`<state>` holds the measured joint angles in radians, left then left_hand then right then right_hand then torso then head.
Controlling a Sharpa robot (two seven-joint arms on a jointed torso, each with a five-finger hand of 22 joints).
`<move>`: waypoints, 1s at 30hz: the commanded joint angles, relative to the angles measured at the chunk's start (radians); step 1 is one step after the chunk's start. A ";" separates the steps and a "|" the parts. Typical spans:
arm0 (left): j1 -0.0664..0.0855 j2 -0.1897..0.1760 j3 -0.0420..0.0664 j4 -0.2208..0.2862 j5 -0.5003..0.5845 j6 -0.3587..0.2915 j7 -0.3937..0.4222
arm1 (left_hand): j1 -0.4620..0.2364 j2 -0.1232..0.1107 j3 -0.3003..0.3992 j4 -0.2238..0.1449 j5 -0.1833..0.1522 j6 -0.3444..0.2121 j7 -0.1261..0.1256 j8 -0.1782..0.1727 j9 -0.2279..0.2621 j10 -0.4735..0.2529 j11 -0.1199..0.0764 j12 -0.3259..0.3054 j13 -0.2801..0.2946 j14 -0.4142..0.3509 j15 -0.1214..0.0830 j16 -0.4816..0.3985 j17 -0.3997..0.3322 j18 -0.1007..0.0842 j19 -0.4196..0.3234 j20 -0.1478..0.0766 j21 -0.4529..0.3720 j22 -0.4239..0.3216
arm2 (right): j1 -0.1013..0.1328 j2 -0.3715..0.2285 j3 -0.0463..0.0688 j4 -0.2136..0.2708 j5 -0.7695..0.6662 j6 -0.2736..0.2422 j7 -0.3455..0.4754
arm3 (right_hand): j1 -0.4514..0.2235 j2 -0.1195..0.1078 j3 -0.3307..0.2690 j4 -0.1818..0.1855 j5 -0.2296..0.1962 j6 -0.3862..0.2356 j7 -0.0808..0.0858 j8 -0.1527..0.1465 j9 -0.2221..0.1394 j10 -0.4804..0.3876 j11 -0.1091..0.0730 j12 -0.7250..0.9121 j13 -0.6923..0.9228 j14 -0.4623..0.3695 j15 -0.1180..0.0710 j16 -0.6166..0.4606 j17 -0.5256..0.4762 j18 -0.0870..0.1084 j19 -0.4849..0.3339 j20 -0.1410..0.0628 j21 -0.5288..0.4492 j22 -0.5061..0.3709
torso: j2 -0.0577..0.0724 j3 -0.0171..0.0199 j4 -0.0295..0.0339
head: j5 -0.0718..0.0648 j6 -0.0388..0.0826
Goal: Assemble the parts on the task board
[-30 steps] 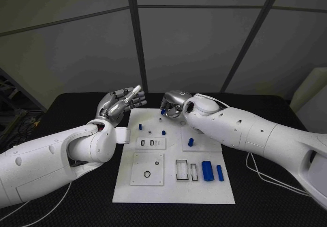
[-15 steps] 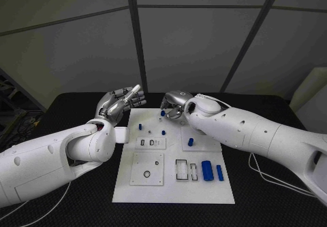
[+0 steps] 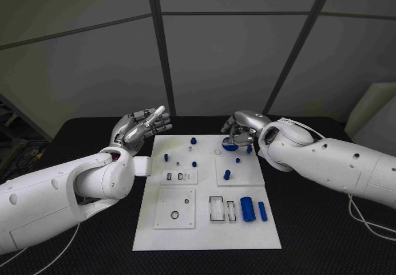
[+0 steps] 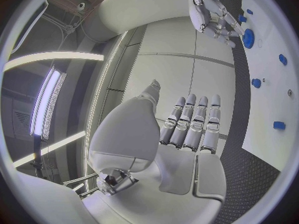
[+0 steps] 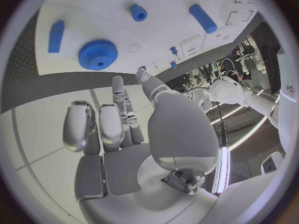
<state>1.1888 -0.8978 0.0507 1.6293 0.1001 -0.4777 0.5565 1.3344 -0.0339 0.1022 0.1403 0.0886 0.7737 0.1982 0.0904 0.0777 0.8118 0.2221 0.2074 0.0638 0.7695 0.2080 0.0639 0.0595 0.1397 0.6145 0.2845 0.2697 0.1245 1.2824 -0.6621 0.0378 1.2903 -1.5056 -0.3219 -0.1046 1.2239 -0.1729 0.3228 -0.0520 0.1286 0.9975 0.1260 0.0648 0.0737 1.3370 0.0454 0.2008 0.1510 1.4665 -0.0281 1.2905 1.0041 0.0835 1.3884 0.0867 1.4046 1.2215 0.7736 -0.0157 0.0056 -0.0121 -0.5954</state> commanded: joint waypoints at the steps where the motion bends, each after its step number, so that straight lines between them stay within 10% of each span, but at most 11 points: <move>1: 0.002 -0.002 0.001 0.002 -0.011 0.020 -0.003 | 0.002 0.006 0.000 -0.006 0.003 -0.007 0.068 -0.005 -0.002 0.000 0.006 -0.004 -0.001 -0.007 0.000 -0.006 -0.001 0.014 0.006 0.002 0.006 -0.001 | 0.002 -0.032 0.000 0.024 0.084 -0.013 -0.080 | 0.006 -0.016 -0.028 0.038 -0.006 -0.002 -0.015 0.001 0.002 0.061 -0.021 0.047 0.057 0.012 -0.021 -0.014 -0.035 -0.035 0.061 -0.023 0.056 0.109 | -0.003 0.0044 -0.0136 | 0.002 0.002; 8: 0.002 -0.003 0.001 -0.003 -0.012 0.028 -0.009 | 0.003 0.006 0.000 -0.007 0.003 -0.007 0.068 -0.005 -0.002 0.000 0.006 -0.005 -0.001 -0.008 0.000 -0.006 -0.001 0.014 0.005 0.002 0.006 -0.001 | 0.002 -0.068 0.000 0.026 0.107 0.062 -0.142 | 0.095 -0.018 -0.177 0.182 -0.001 -0.036 -0.025 0.005 0.004 0.020 -0.024 0.359 0.442 0.032 -0.028 0.080 0.115 -0.053 0.104 -0.030 0.100 0.200 | -0.001 0.0050 -0.0108 | -0.003 0.002; 16: 0.002 0.002 0.001 -0.009 -0.012 0.033 -0.012 | 0.003 0.006 0.000 -0.007 0.003 -0.007 0.068 -0.005 -0.002 0.000 0.006 -0.005 -0.001 -0.008 0.000 -0.006 -0.001 0.014 0.005 0.002 0.006 -0.001 | 0.002 -0.039 0.000 -0.008 0.111 0.079 -0.158 | 0.141 -0.030 -0.203 0.271 -0.003 -0.053 -0.014 0.001 0.006 0.022 -0.020 0.687 0.787 0.043 -0.021 0.131 0.213 -0.058 0.116 -0.023 0.112 0.227 | -0.001 0.0035 -0.0094 | -0.001 -0.002; 30: 0.002 0.007 0.001 -0.014 -0.012 0.036 -0.014 | 0.003 0.006 0.000 -0.007 0.003 -0.007 0.068 -0.005 -0.002 0.000 0.006 -0.005 -0.001 -0.008 0.000 -0.006 -0.001 0.014 0.005 0.002 0.006 -0.001 | 0.002 0.056 0.001 -0.098 0.094 0.118 -0.163 | 0.169 -0.018 -0.205 0.313 0.002 -0.048 -0.011 0.001 0.011 0.074 -0.016 0.953 1.044 0.059 -0.016 0.182 0.320 -0.067 0.140 -0.019 0.132 0.272 | 0.000 0.0031 -0.0100 | 0.001 -0.005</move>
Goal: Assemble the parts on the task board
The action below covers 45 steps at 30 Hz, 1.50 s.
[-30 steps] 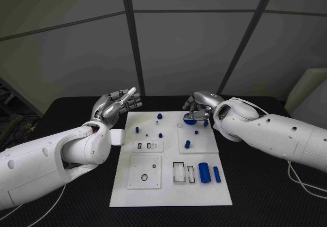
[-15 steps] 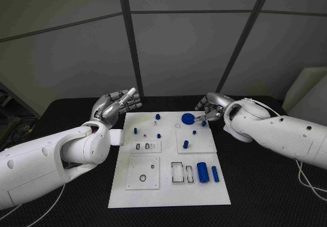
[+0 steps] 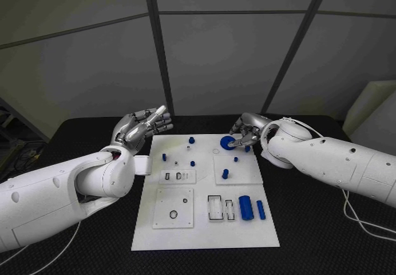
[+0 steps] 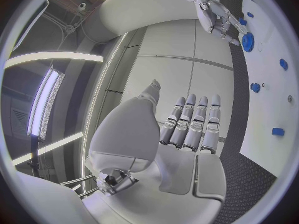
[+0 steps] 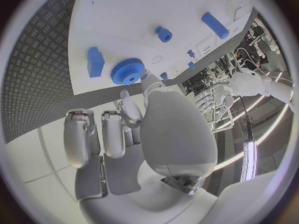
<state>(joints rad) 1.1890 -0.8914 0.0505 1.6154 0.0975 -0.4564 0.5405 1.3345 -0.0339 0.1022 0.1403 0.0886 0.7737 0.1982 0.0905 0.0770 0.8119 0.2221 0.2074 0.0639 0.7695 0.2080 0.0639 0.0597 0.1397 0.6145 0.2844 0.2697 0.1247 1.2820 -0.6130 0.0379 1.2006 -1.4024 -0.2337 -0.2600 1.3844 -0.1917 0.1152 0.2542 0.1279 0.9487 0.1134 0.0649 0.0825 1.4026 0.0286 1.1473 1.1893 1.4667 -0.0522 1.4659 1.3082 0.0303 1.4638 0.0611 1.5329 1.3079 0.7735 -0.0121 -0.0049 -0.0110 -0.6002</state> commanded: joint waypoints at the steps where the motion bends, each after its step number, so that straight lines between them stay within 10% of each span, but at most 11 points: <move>1: 0.002 0.001 0.001 0.000 -0.010 0.015 0.002 | 0.003 0.006 0.000 -0.007 0.003 -0.007 0.068 -0.005 -0.001 0.000 0.006 -0.005 -0.001 -0.008 0.000 -0.006 -0.001 0.014 0.005 0.002 0.006 -0.002 | 0.002 0.010 0.001 -0.011 -0.011 0.031 -0.009 | 0.009 0.002 0.002 0.008 0.003 0.001 0.002 0.001 0.002 0.010 0.001 0.015 0.015 0.059 0.009 0.009 0.020 -0.014 0.065 0.007 0.005 0.187 | 0.000 -0.0007 0.0005 | 0.000 -0.001; 17: 0.002 0.003 0.001 -0.002 -0.012 0.017 -0.001 | 0.004 0.007 -0.001 -0.011 0.004 -0.004 0.067 -0.006 -0.001 0.000 0.005 -0.006 -0.001 -0.013 0.000 -0.006 -0.001 0.013 0.005 0.002 0.005 -0.002 | 0.002 0.039 0.001 -0.049 -0.032 0.091 -0.029 | 0.017 0.016 0.006 0.008 0.007 0.007 0.004 0.002 0.004 0.043 0.003 0.132 0.123 0.064 0.011 0.025 0.055 -0.016 0.071 0.010 0.010 0.200 | 0.001 0.0013 -0.0008 | 0.002 -0.005; 28: 0.002 0.004 0.001 -0.003 -0.013 0.018 -0.003 | 0.004 0.007 -0.001 -0.011 0.004 -0.004 0.067 -0.006 -0.001 0.000 0.005 -0.006 -0.001 -0.013 0.000 -0.006 -0.001 0.013 0.005 0.002 0.005 -0.002 | 0.002 0.047 0.000 -0.058 -0.046 0.087 -0.020 | 0.035 0.066 0.029 -0.025 0.025 0.064 -0.002 0.022 0.019 0.072 -0.001 0.215 0.197 0.065 0.009 0.030 0.066 -0.019 0.077 0.009 0.015 0.211 | 0.001 0.0012 -0.0009 | 0.002 -0.010; 45: 0.002 0.003 0.001 -0.003 -0.013 0.019 -0.005 | 0.004 0.007 -0.001 -0.014 0.004 -0.005 0.067 -0.007 -0.001 0.000 0.005 -0.007 -0.001 -0.017 0.000 -0.007 -0.001 0.013 0.005 0.002 0.005 -0.003 | 0.002 0.044 0.000 -0.008 -0.120 -0.115 -0.009 | 0.039 0.116 0.050 -0.080 0.029 0.175 -0.037 0.056 0.071 0.110 -0.030 0.297 0.270 0.068 -0.020 0.037 0.085 -0.030 0.106 -0.017 0.037 0.260 | 0.001 0.0016 0.0004 | 0.006 -0.005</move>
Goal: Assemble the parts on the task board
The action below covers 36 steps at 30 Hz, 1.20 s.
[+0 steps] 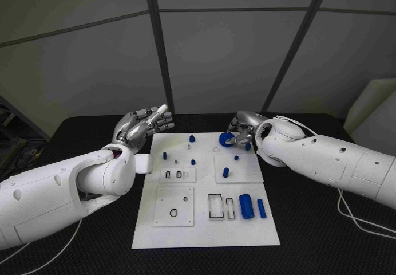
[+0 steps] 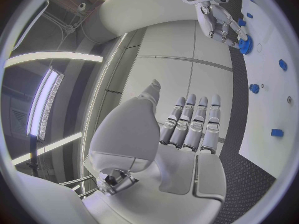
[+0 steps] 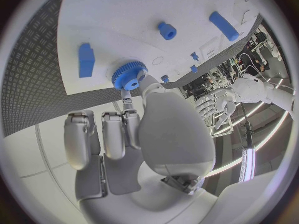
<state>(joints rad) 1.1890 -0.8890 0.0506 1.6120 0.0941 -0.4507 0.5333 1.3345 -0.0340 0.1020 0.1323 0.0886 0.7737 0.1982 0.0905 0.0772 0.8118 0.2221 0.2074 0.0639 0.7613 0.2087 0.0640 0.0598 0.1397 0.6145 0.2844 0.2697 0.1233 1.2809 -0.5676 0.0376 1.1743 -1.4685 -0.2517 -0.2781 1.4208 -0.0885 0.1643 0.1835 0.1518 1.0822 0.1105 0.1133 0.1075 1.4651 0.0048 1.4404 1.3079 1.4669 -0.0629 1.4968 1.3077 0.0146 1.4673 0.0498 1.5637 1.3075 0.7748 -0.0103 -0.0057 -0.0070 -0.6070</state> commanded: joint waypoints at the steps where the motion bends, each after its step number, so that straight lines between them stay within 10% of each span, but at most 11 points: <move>1: 0.002 0.001 0.001 0.001 -0.010 0.014 0.002 | 0.004 0.008 -0.001 -0.006 0.004 -0.005 0.067 -0.007 -0.002 0.000 0.005 -0.007 -0.001 -0.008 -0.001 -0.007 -0.002 0.013 0.005 0.002 0.005 -0.002 | 0.003 -0.003 0.001 0.029 -0.061 -0.103 0.008 | 0.003 0.013 0.001 -0.011 0.005 0.041 -0.034 0.007 0.046 0.047 -0.006 0.004 0.152 0.068 -0.009 0.006 0.085 -0.014 0.102 -0.006 0.006 0.261 | 0.000 -0.0002 0.0015 | 0.002 0.002; 12: 0.002 0.002 0.001 -0.001 -0.010 0.014 0.001 | 0.004 0.008 -0.001 -0.007 0.004 -0.005 0.067 -0.007 -0.002 0.000 0.005 -0.007 -0.001 -0.012 -0.001 -0.007 -0.002 0.013 0.004 0.002 0.005 -0.002 | 0.003 0.032 0.001 0.137 -0.152 -0.144 0.026 | 0.001 0.017 0.004 -0.020 0.011 0.037 -0.033 0.000 0.050 0.046 -0.007 0.001 0.150 0.067 -0.009 0.004 0.081 -0.015 0.104 -0.008 0.007 0.263 | 0.001 -0.0007 0.0029 | 0.009 0.001; 36: 0.002 0.007 0.001 0.002 -0.010 0.016 0.003 | 0.004 0.008 -0.001 -0.009 0.004 -0.005 0.067 -0.008 -0.002 -0.001 0.004 -0.008 -0.001 -0.012 -0.001 -0.007 -0.002 0.013 0.004 0.002 0.005 -0.002 | 0.001 0.199 -0.010 0.036 -0.227 -0.040 -0.019 | -0.004 0.016 0.005 -0.032 0.016 0.026 -0.030 -0.013 0.053 0.042 -0.004 -0.005 0.146 0.067 -0.006 0.004 0.082 -0.015 0.104 -0.007 0.007 0.263 | 0.002 0.0003 0.0006 | 0.013 -0.005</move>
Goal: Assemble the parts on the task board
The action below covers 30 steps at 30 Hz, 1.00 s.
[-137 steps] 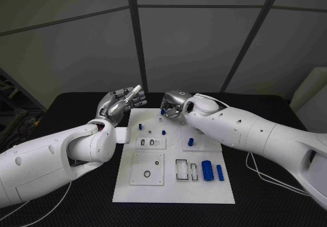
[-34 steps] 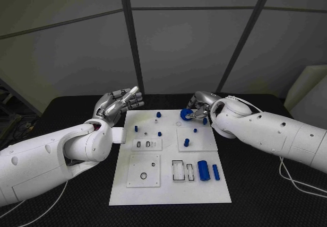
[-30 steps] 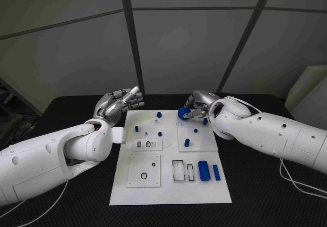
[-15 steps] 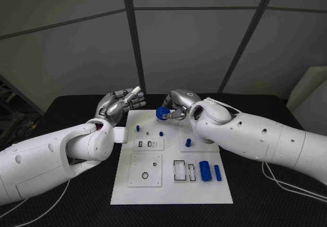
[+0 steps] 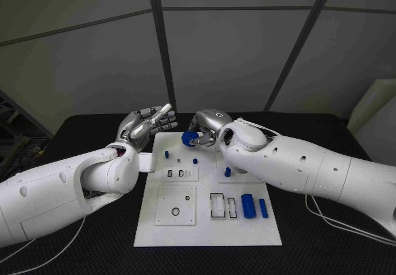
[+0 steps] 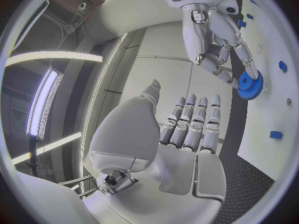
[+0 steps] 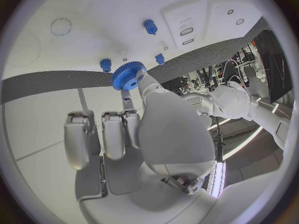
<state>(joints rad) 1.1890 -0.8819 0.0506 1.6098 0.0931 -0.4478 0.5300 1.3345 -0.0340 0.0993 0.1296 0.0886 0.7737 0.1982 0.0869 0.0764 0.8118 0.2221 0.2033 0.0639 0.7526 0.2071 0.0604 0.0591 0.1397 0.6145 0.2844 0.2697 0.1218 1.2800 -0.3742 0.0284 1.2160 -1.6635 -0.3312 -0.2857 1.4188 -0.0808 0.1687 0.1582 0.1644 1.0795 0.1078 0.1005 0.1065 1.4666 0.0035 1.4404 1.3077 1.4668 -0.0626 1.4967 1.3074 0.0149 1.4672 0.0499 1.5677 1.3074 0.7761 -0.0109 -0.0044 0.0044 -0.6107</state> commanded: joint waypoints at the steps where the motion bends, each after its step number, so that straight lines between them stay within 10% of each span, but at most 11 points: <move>1: 0.002 0.000 0.001 0.005 -0.009 0.013 0.006 | 0.004 0.008 0.002 -0.006 0.004 -0.005 0.067 -0.004 -0.001 -0.001 0.004 -0.004 -0.001 -0.003 0.000 -0.004 -0.001 0.013 0.004 0.002 0.005 -0.001 | 0.002 0.009 -0.003 -0.008 -0.033 0.044 -0.013 | -0.002 0.008 0.001 -0.007 0.003 0.028 -0.027 0.000 0.054 0.040 -0.003 -0.005 0.146 0.067 -0.006 0.004 0.083 -0.015 0.104 -0.007 0.003 0.263 | 0.000 0.0008 -0.0014 | 0.002 -0.002; 23: 0.002 0.001 0.001 0.003 -0.009 0.012 0.007 | 0.005 0.009 0.002 -0.008 0.005 -0.005 0.067 -0.005 -0.001 -0.001 0.004 -0.005 -0.001 -0.005 0.000 -0.004 -0.001 0.013 0.004 0.002 0.005 -0.001 | 0.001 0.034 -0.019 -0.039 -0.046 0.120 -0.026 | -0.016 0.004 -0.002 -0.012 0.004 0.018 -0.021 -0.012 0.057 0.038 0.002 -0.008 0.144 0.066 -0.003 0.003 0.080 -0.015 0.104 -0.004 0.003 0.263 | 0.000 0.0021 -0.0023 | 0.004 -0.011; 30: 0.002 0.000 0.001 0.003 -0.009 0.012 0.007 | 0.005 0.009 0.002 -0.008 0.005 -0.005 0.067 -0.005 -0.001 -0.001 0.004 -0.005 -0.001 -0.005 0.000 -0.004 -0.001 0.013 0.004 0.002 0.005 -0.001 | 0.001 0.043 -0.022 -0.057 -0.024 0.103 -0.014 | -0.060 -0.015 -0.019 -0.006 -0.029 -0.098 0.008 -0.041 0.030 0.018 0.027 -0.044 0.117 0.065 0.018 0.001 0.077 -0.015 0.104 0.013 0.003 0.263 | 0.000 0.0018 -0.0019 | 0.006 -0.011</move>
<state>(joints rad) 1.1893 -0.8817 0.0507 1.6116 0.0928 -0.4467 0.5301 1.3398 -0.0287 0.1021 0.1268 0.0886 0.7737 0.1982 0.0869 0.0766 0.8119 0.2221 0.2033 0.0639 0.7526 0.2071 0.0605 0.0592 0.1398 0.6145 0.2844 0.2697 0.1221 1.2801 -0.3333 0.0067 1.1619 -1.6971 -0.2323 -0.3080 1.3610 -0.0801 0.1553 0.1525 0.1413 0.9973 0.1117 0.0631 0.1464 1.4655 0.0239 1.4009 1.3076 1.4668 -0.0515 1.4966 1.3073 0.0151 1.4647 0.0552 1.5677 1.3073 0.7761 -0.0090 -0.0067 0.0098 -0.6215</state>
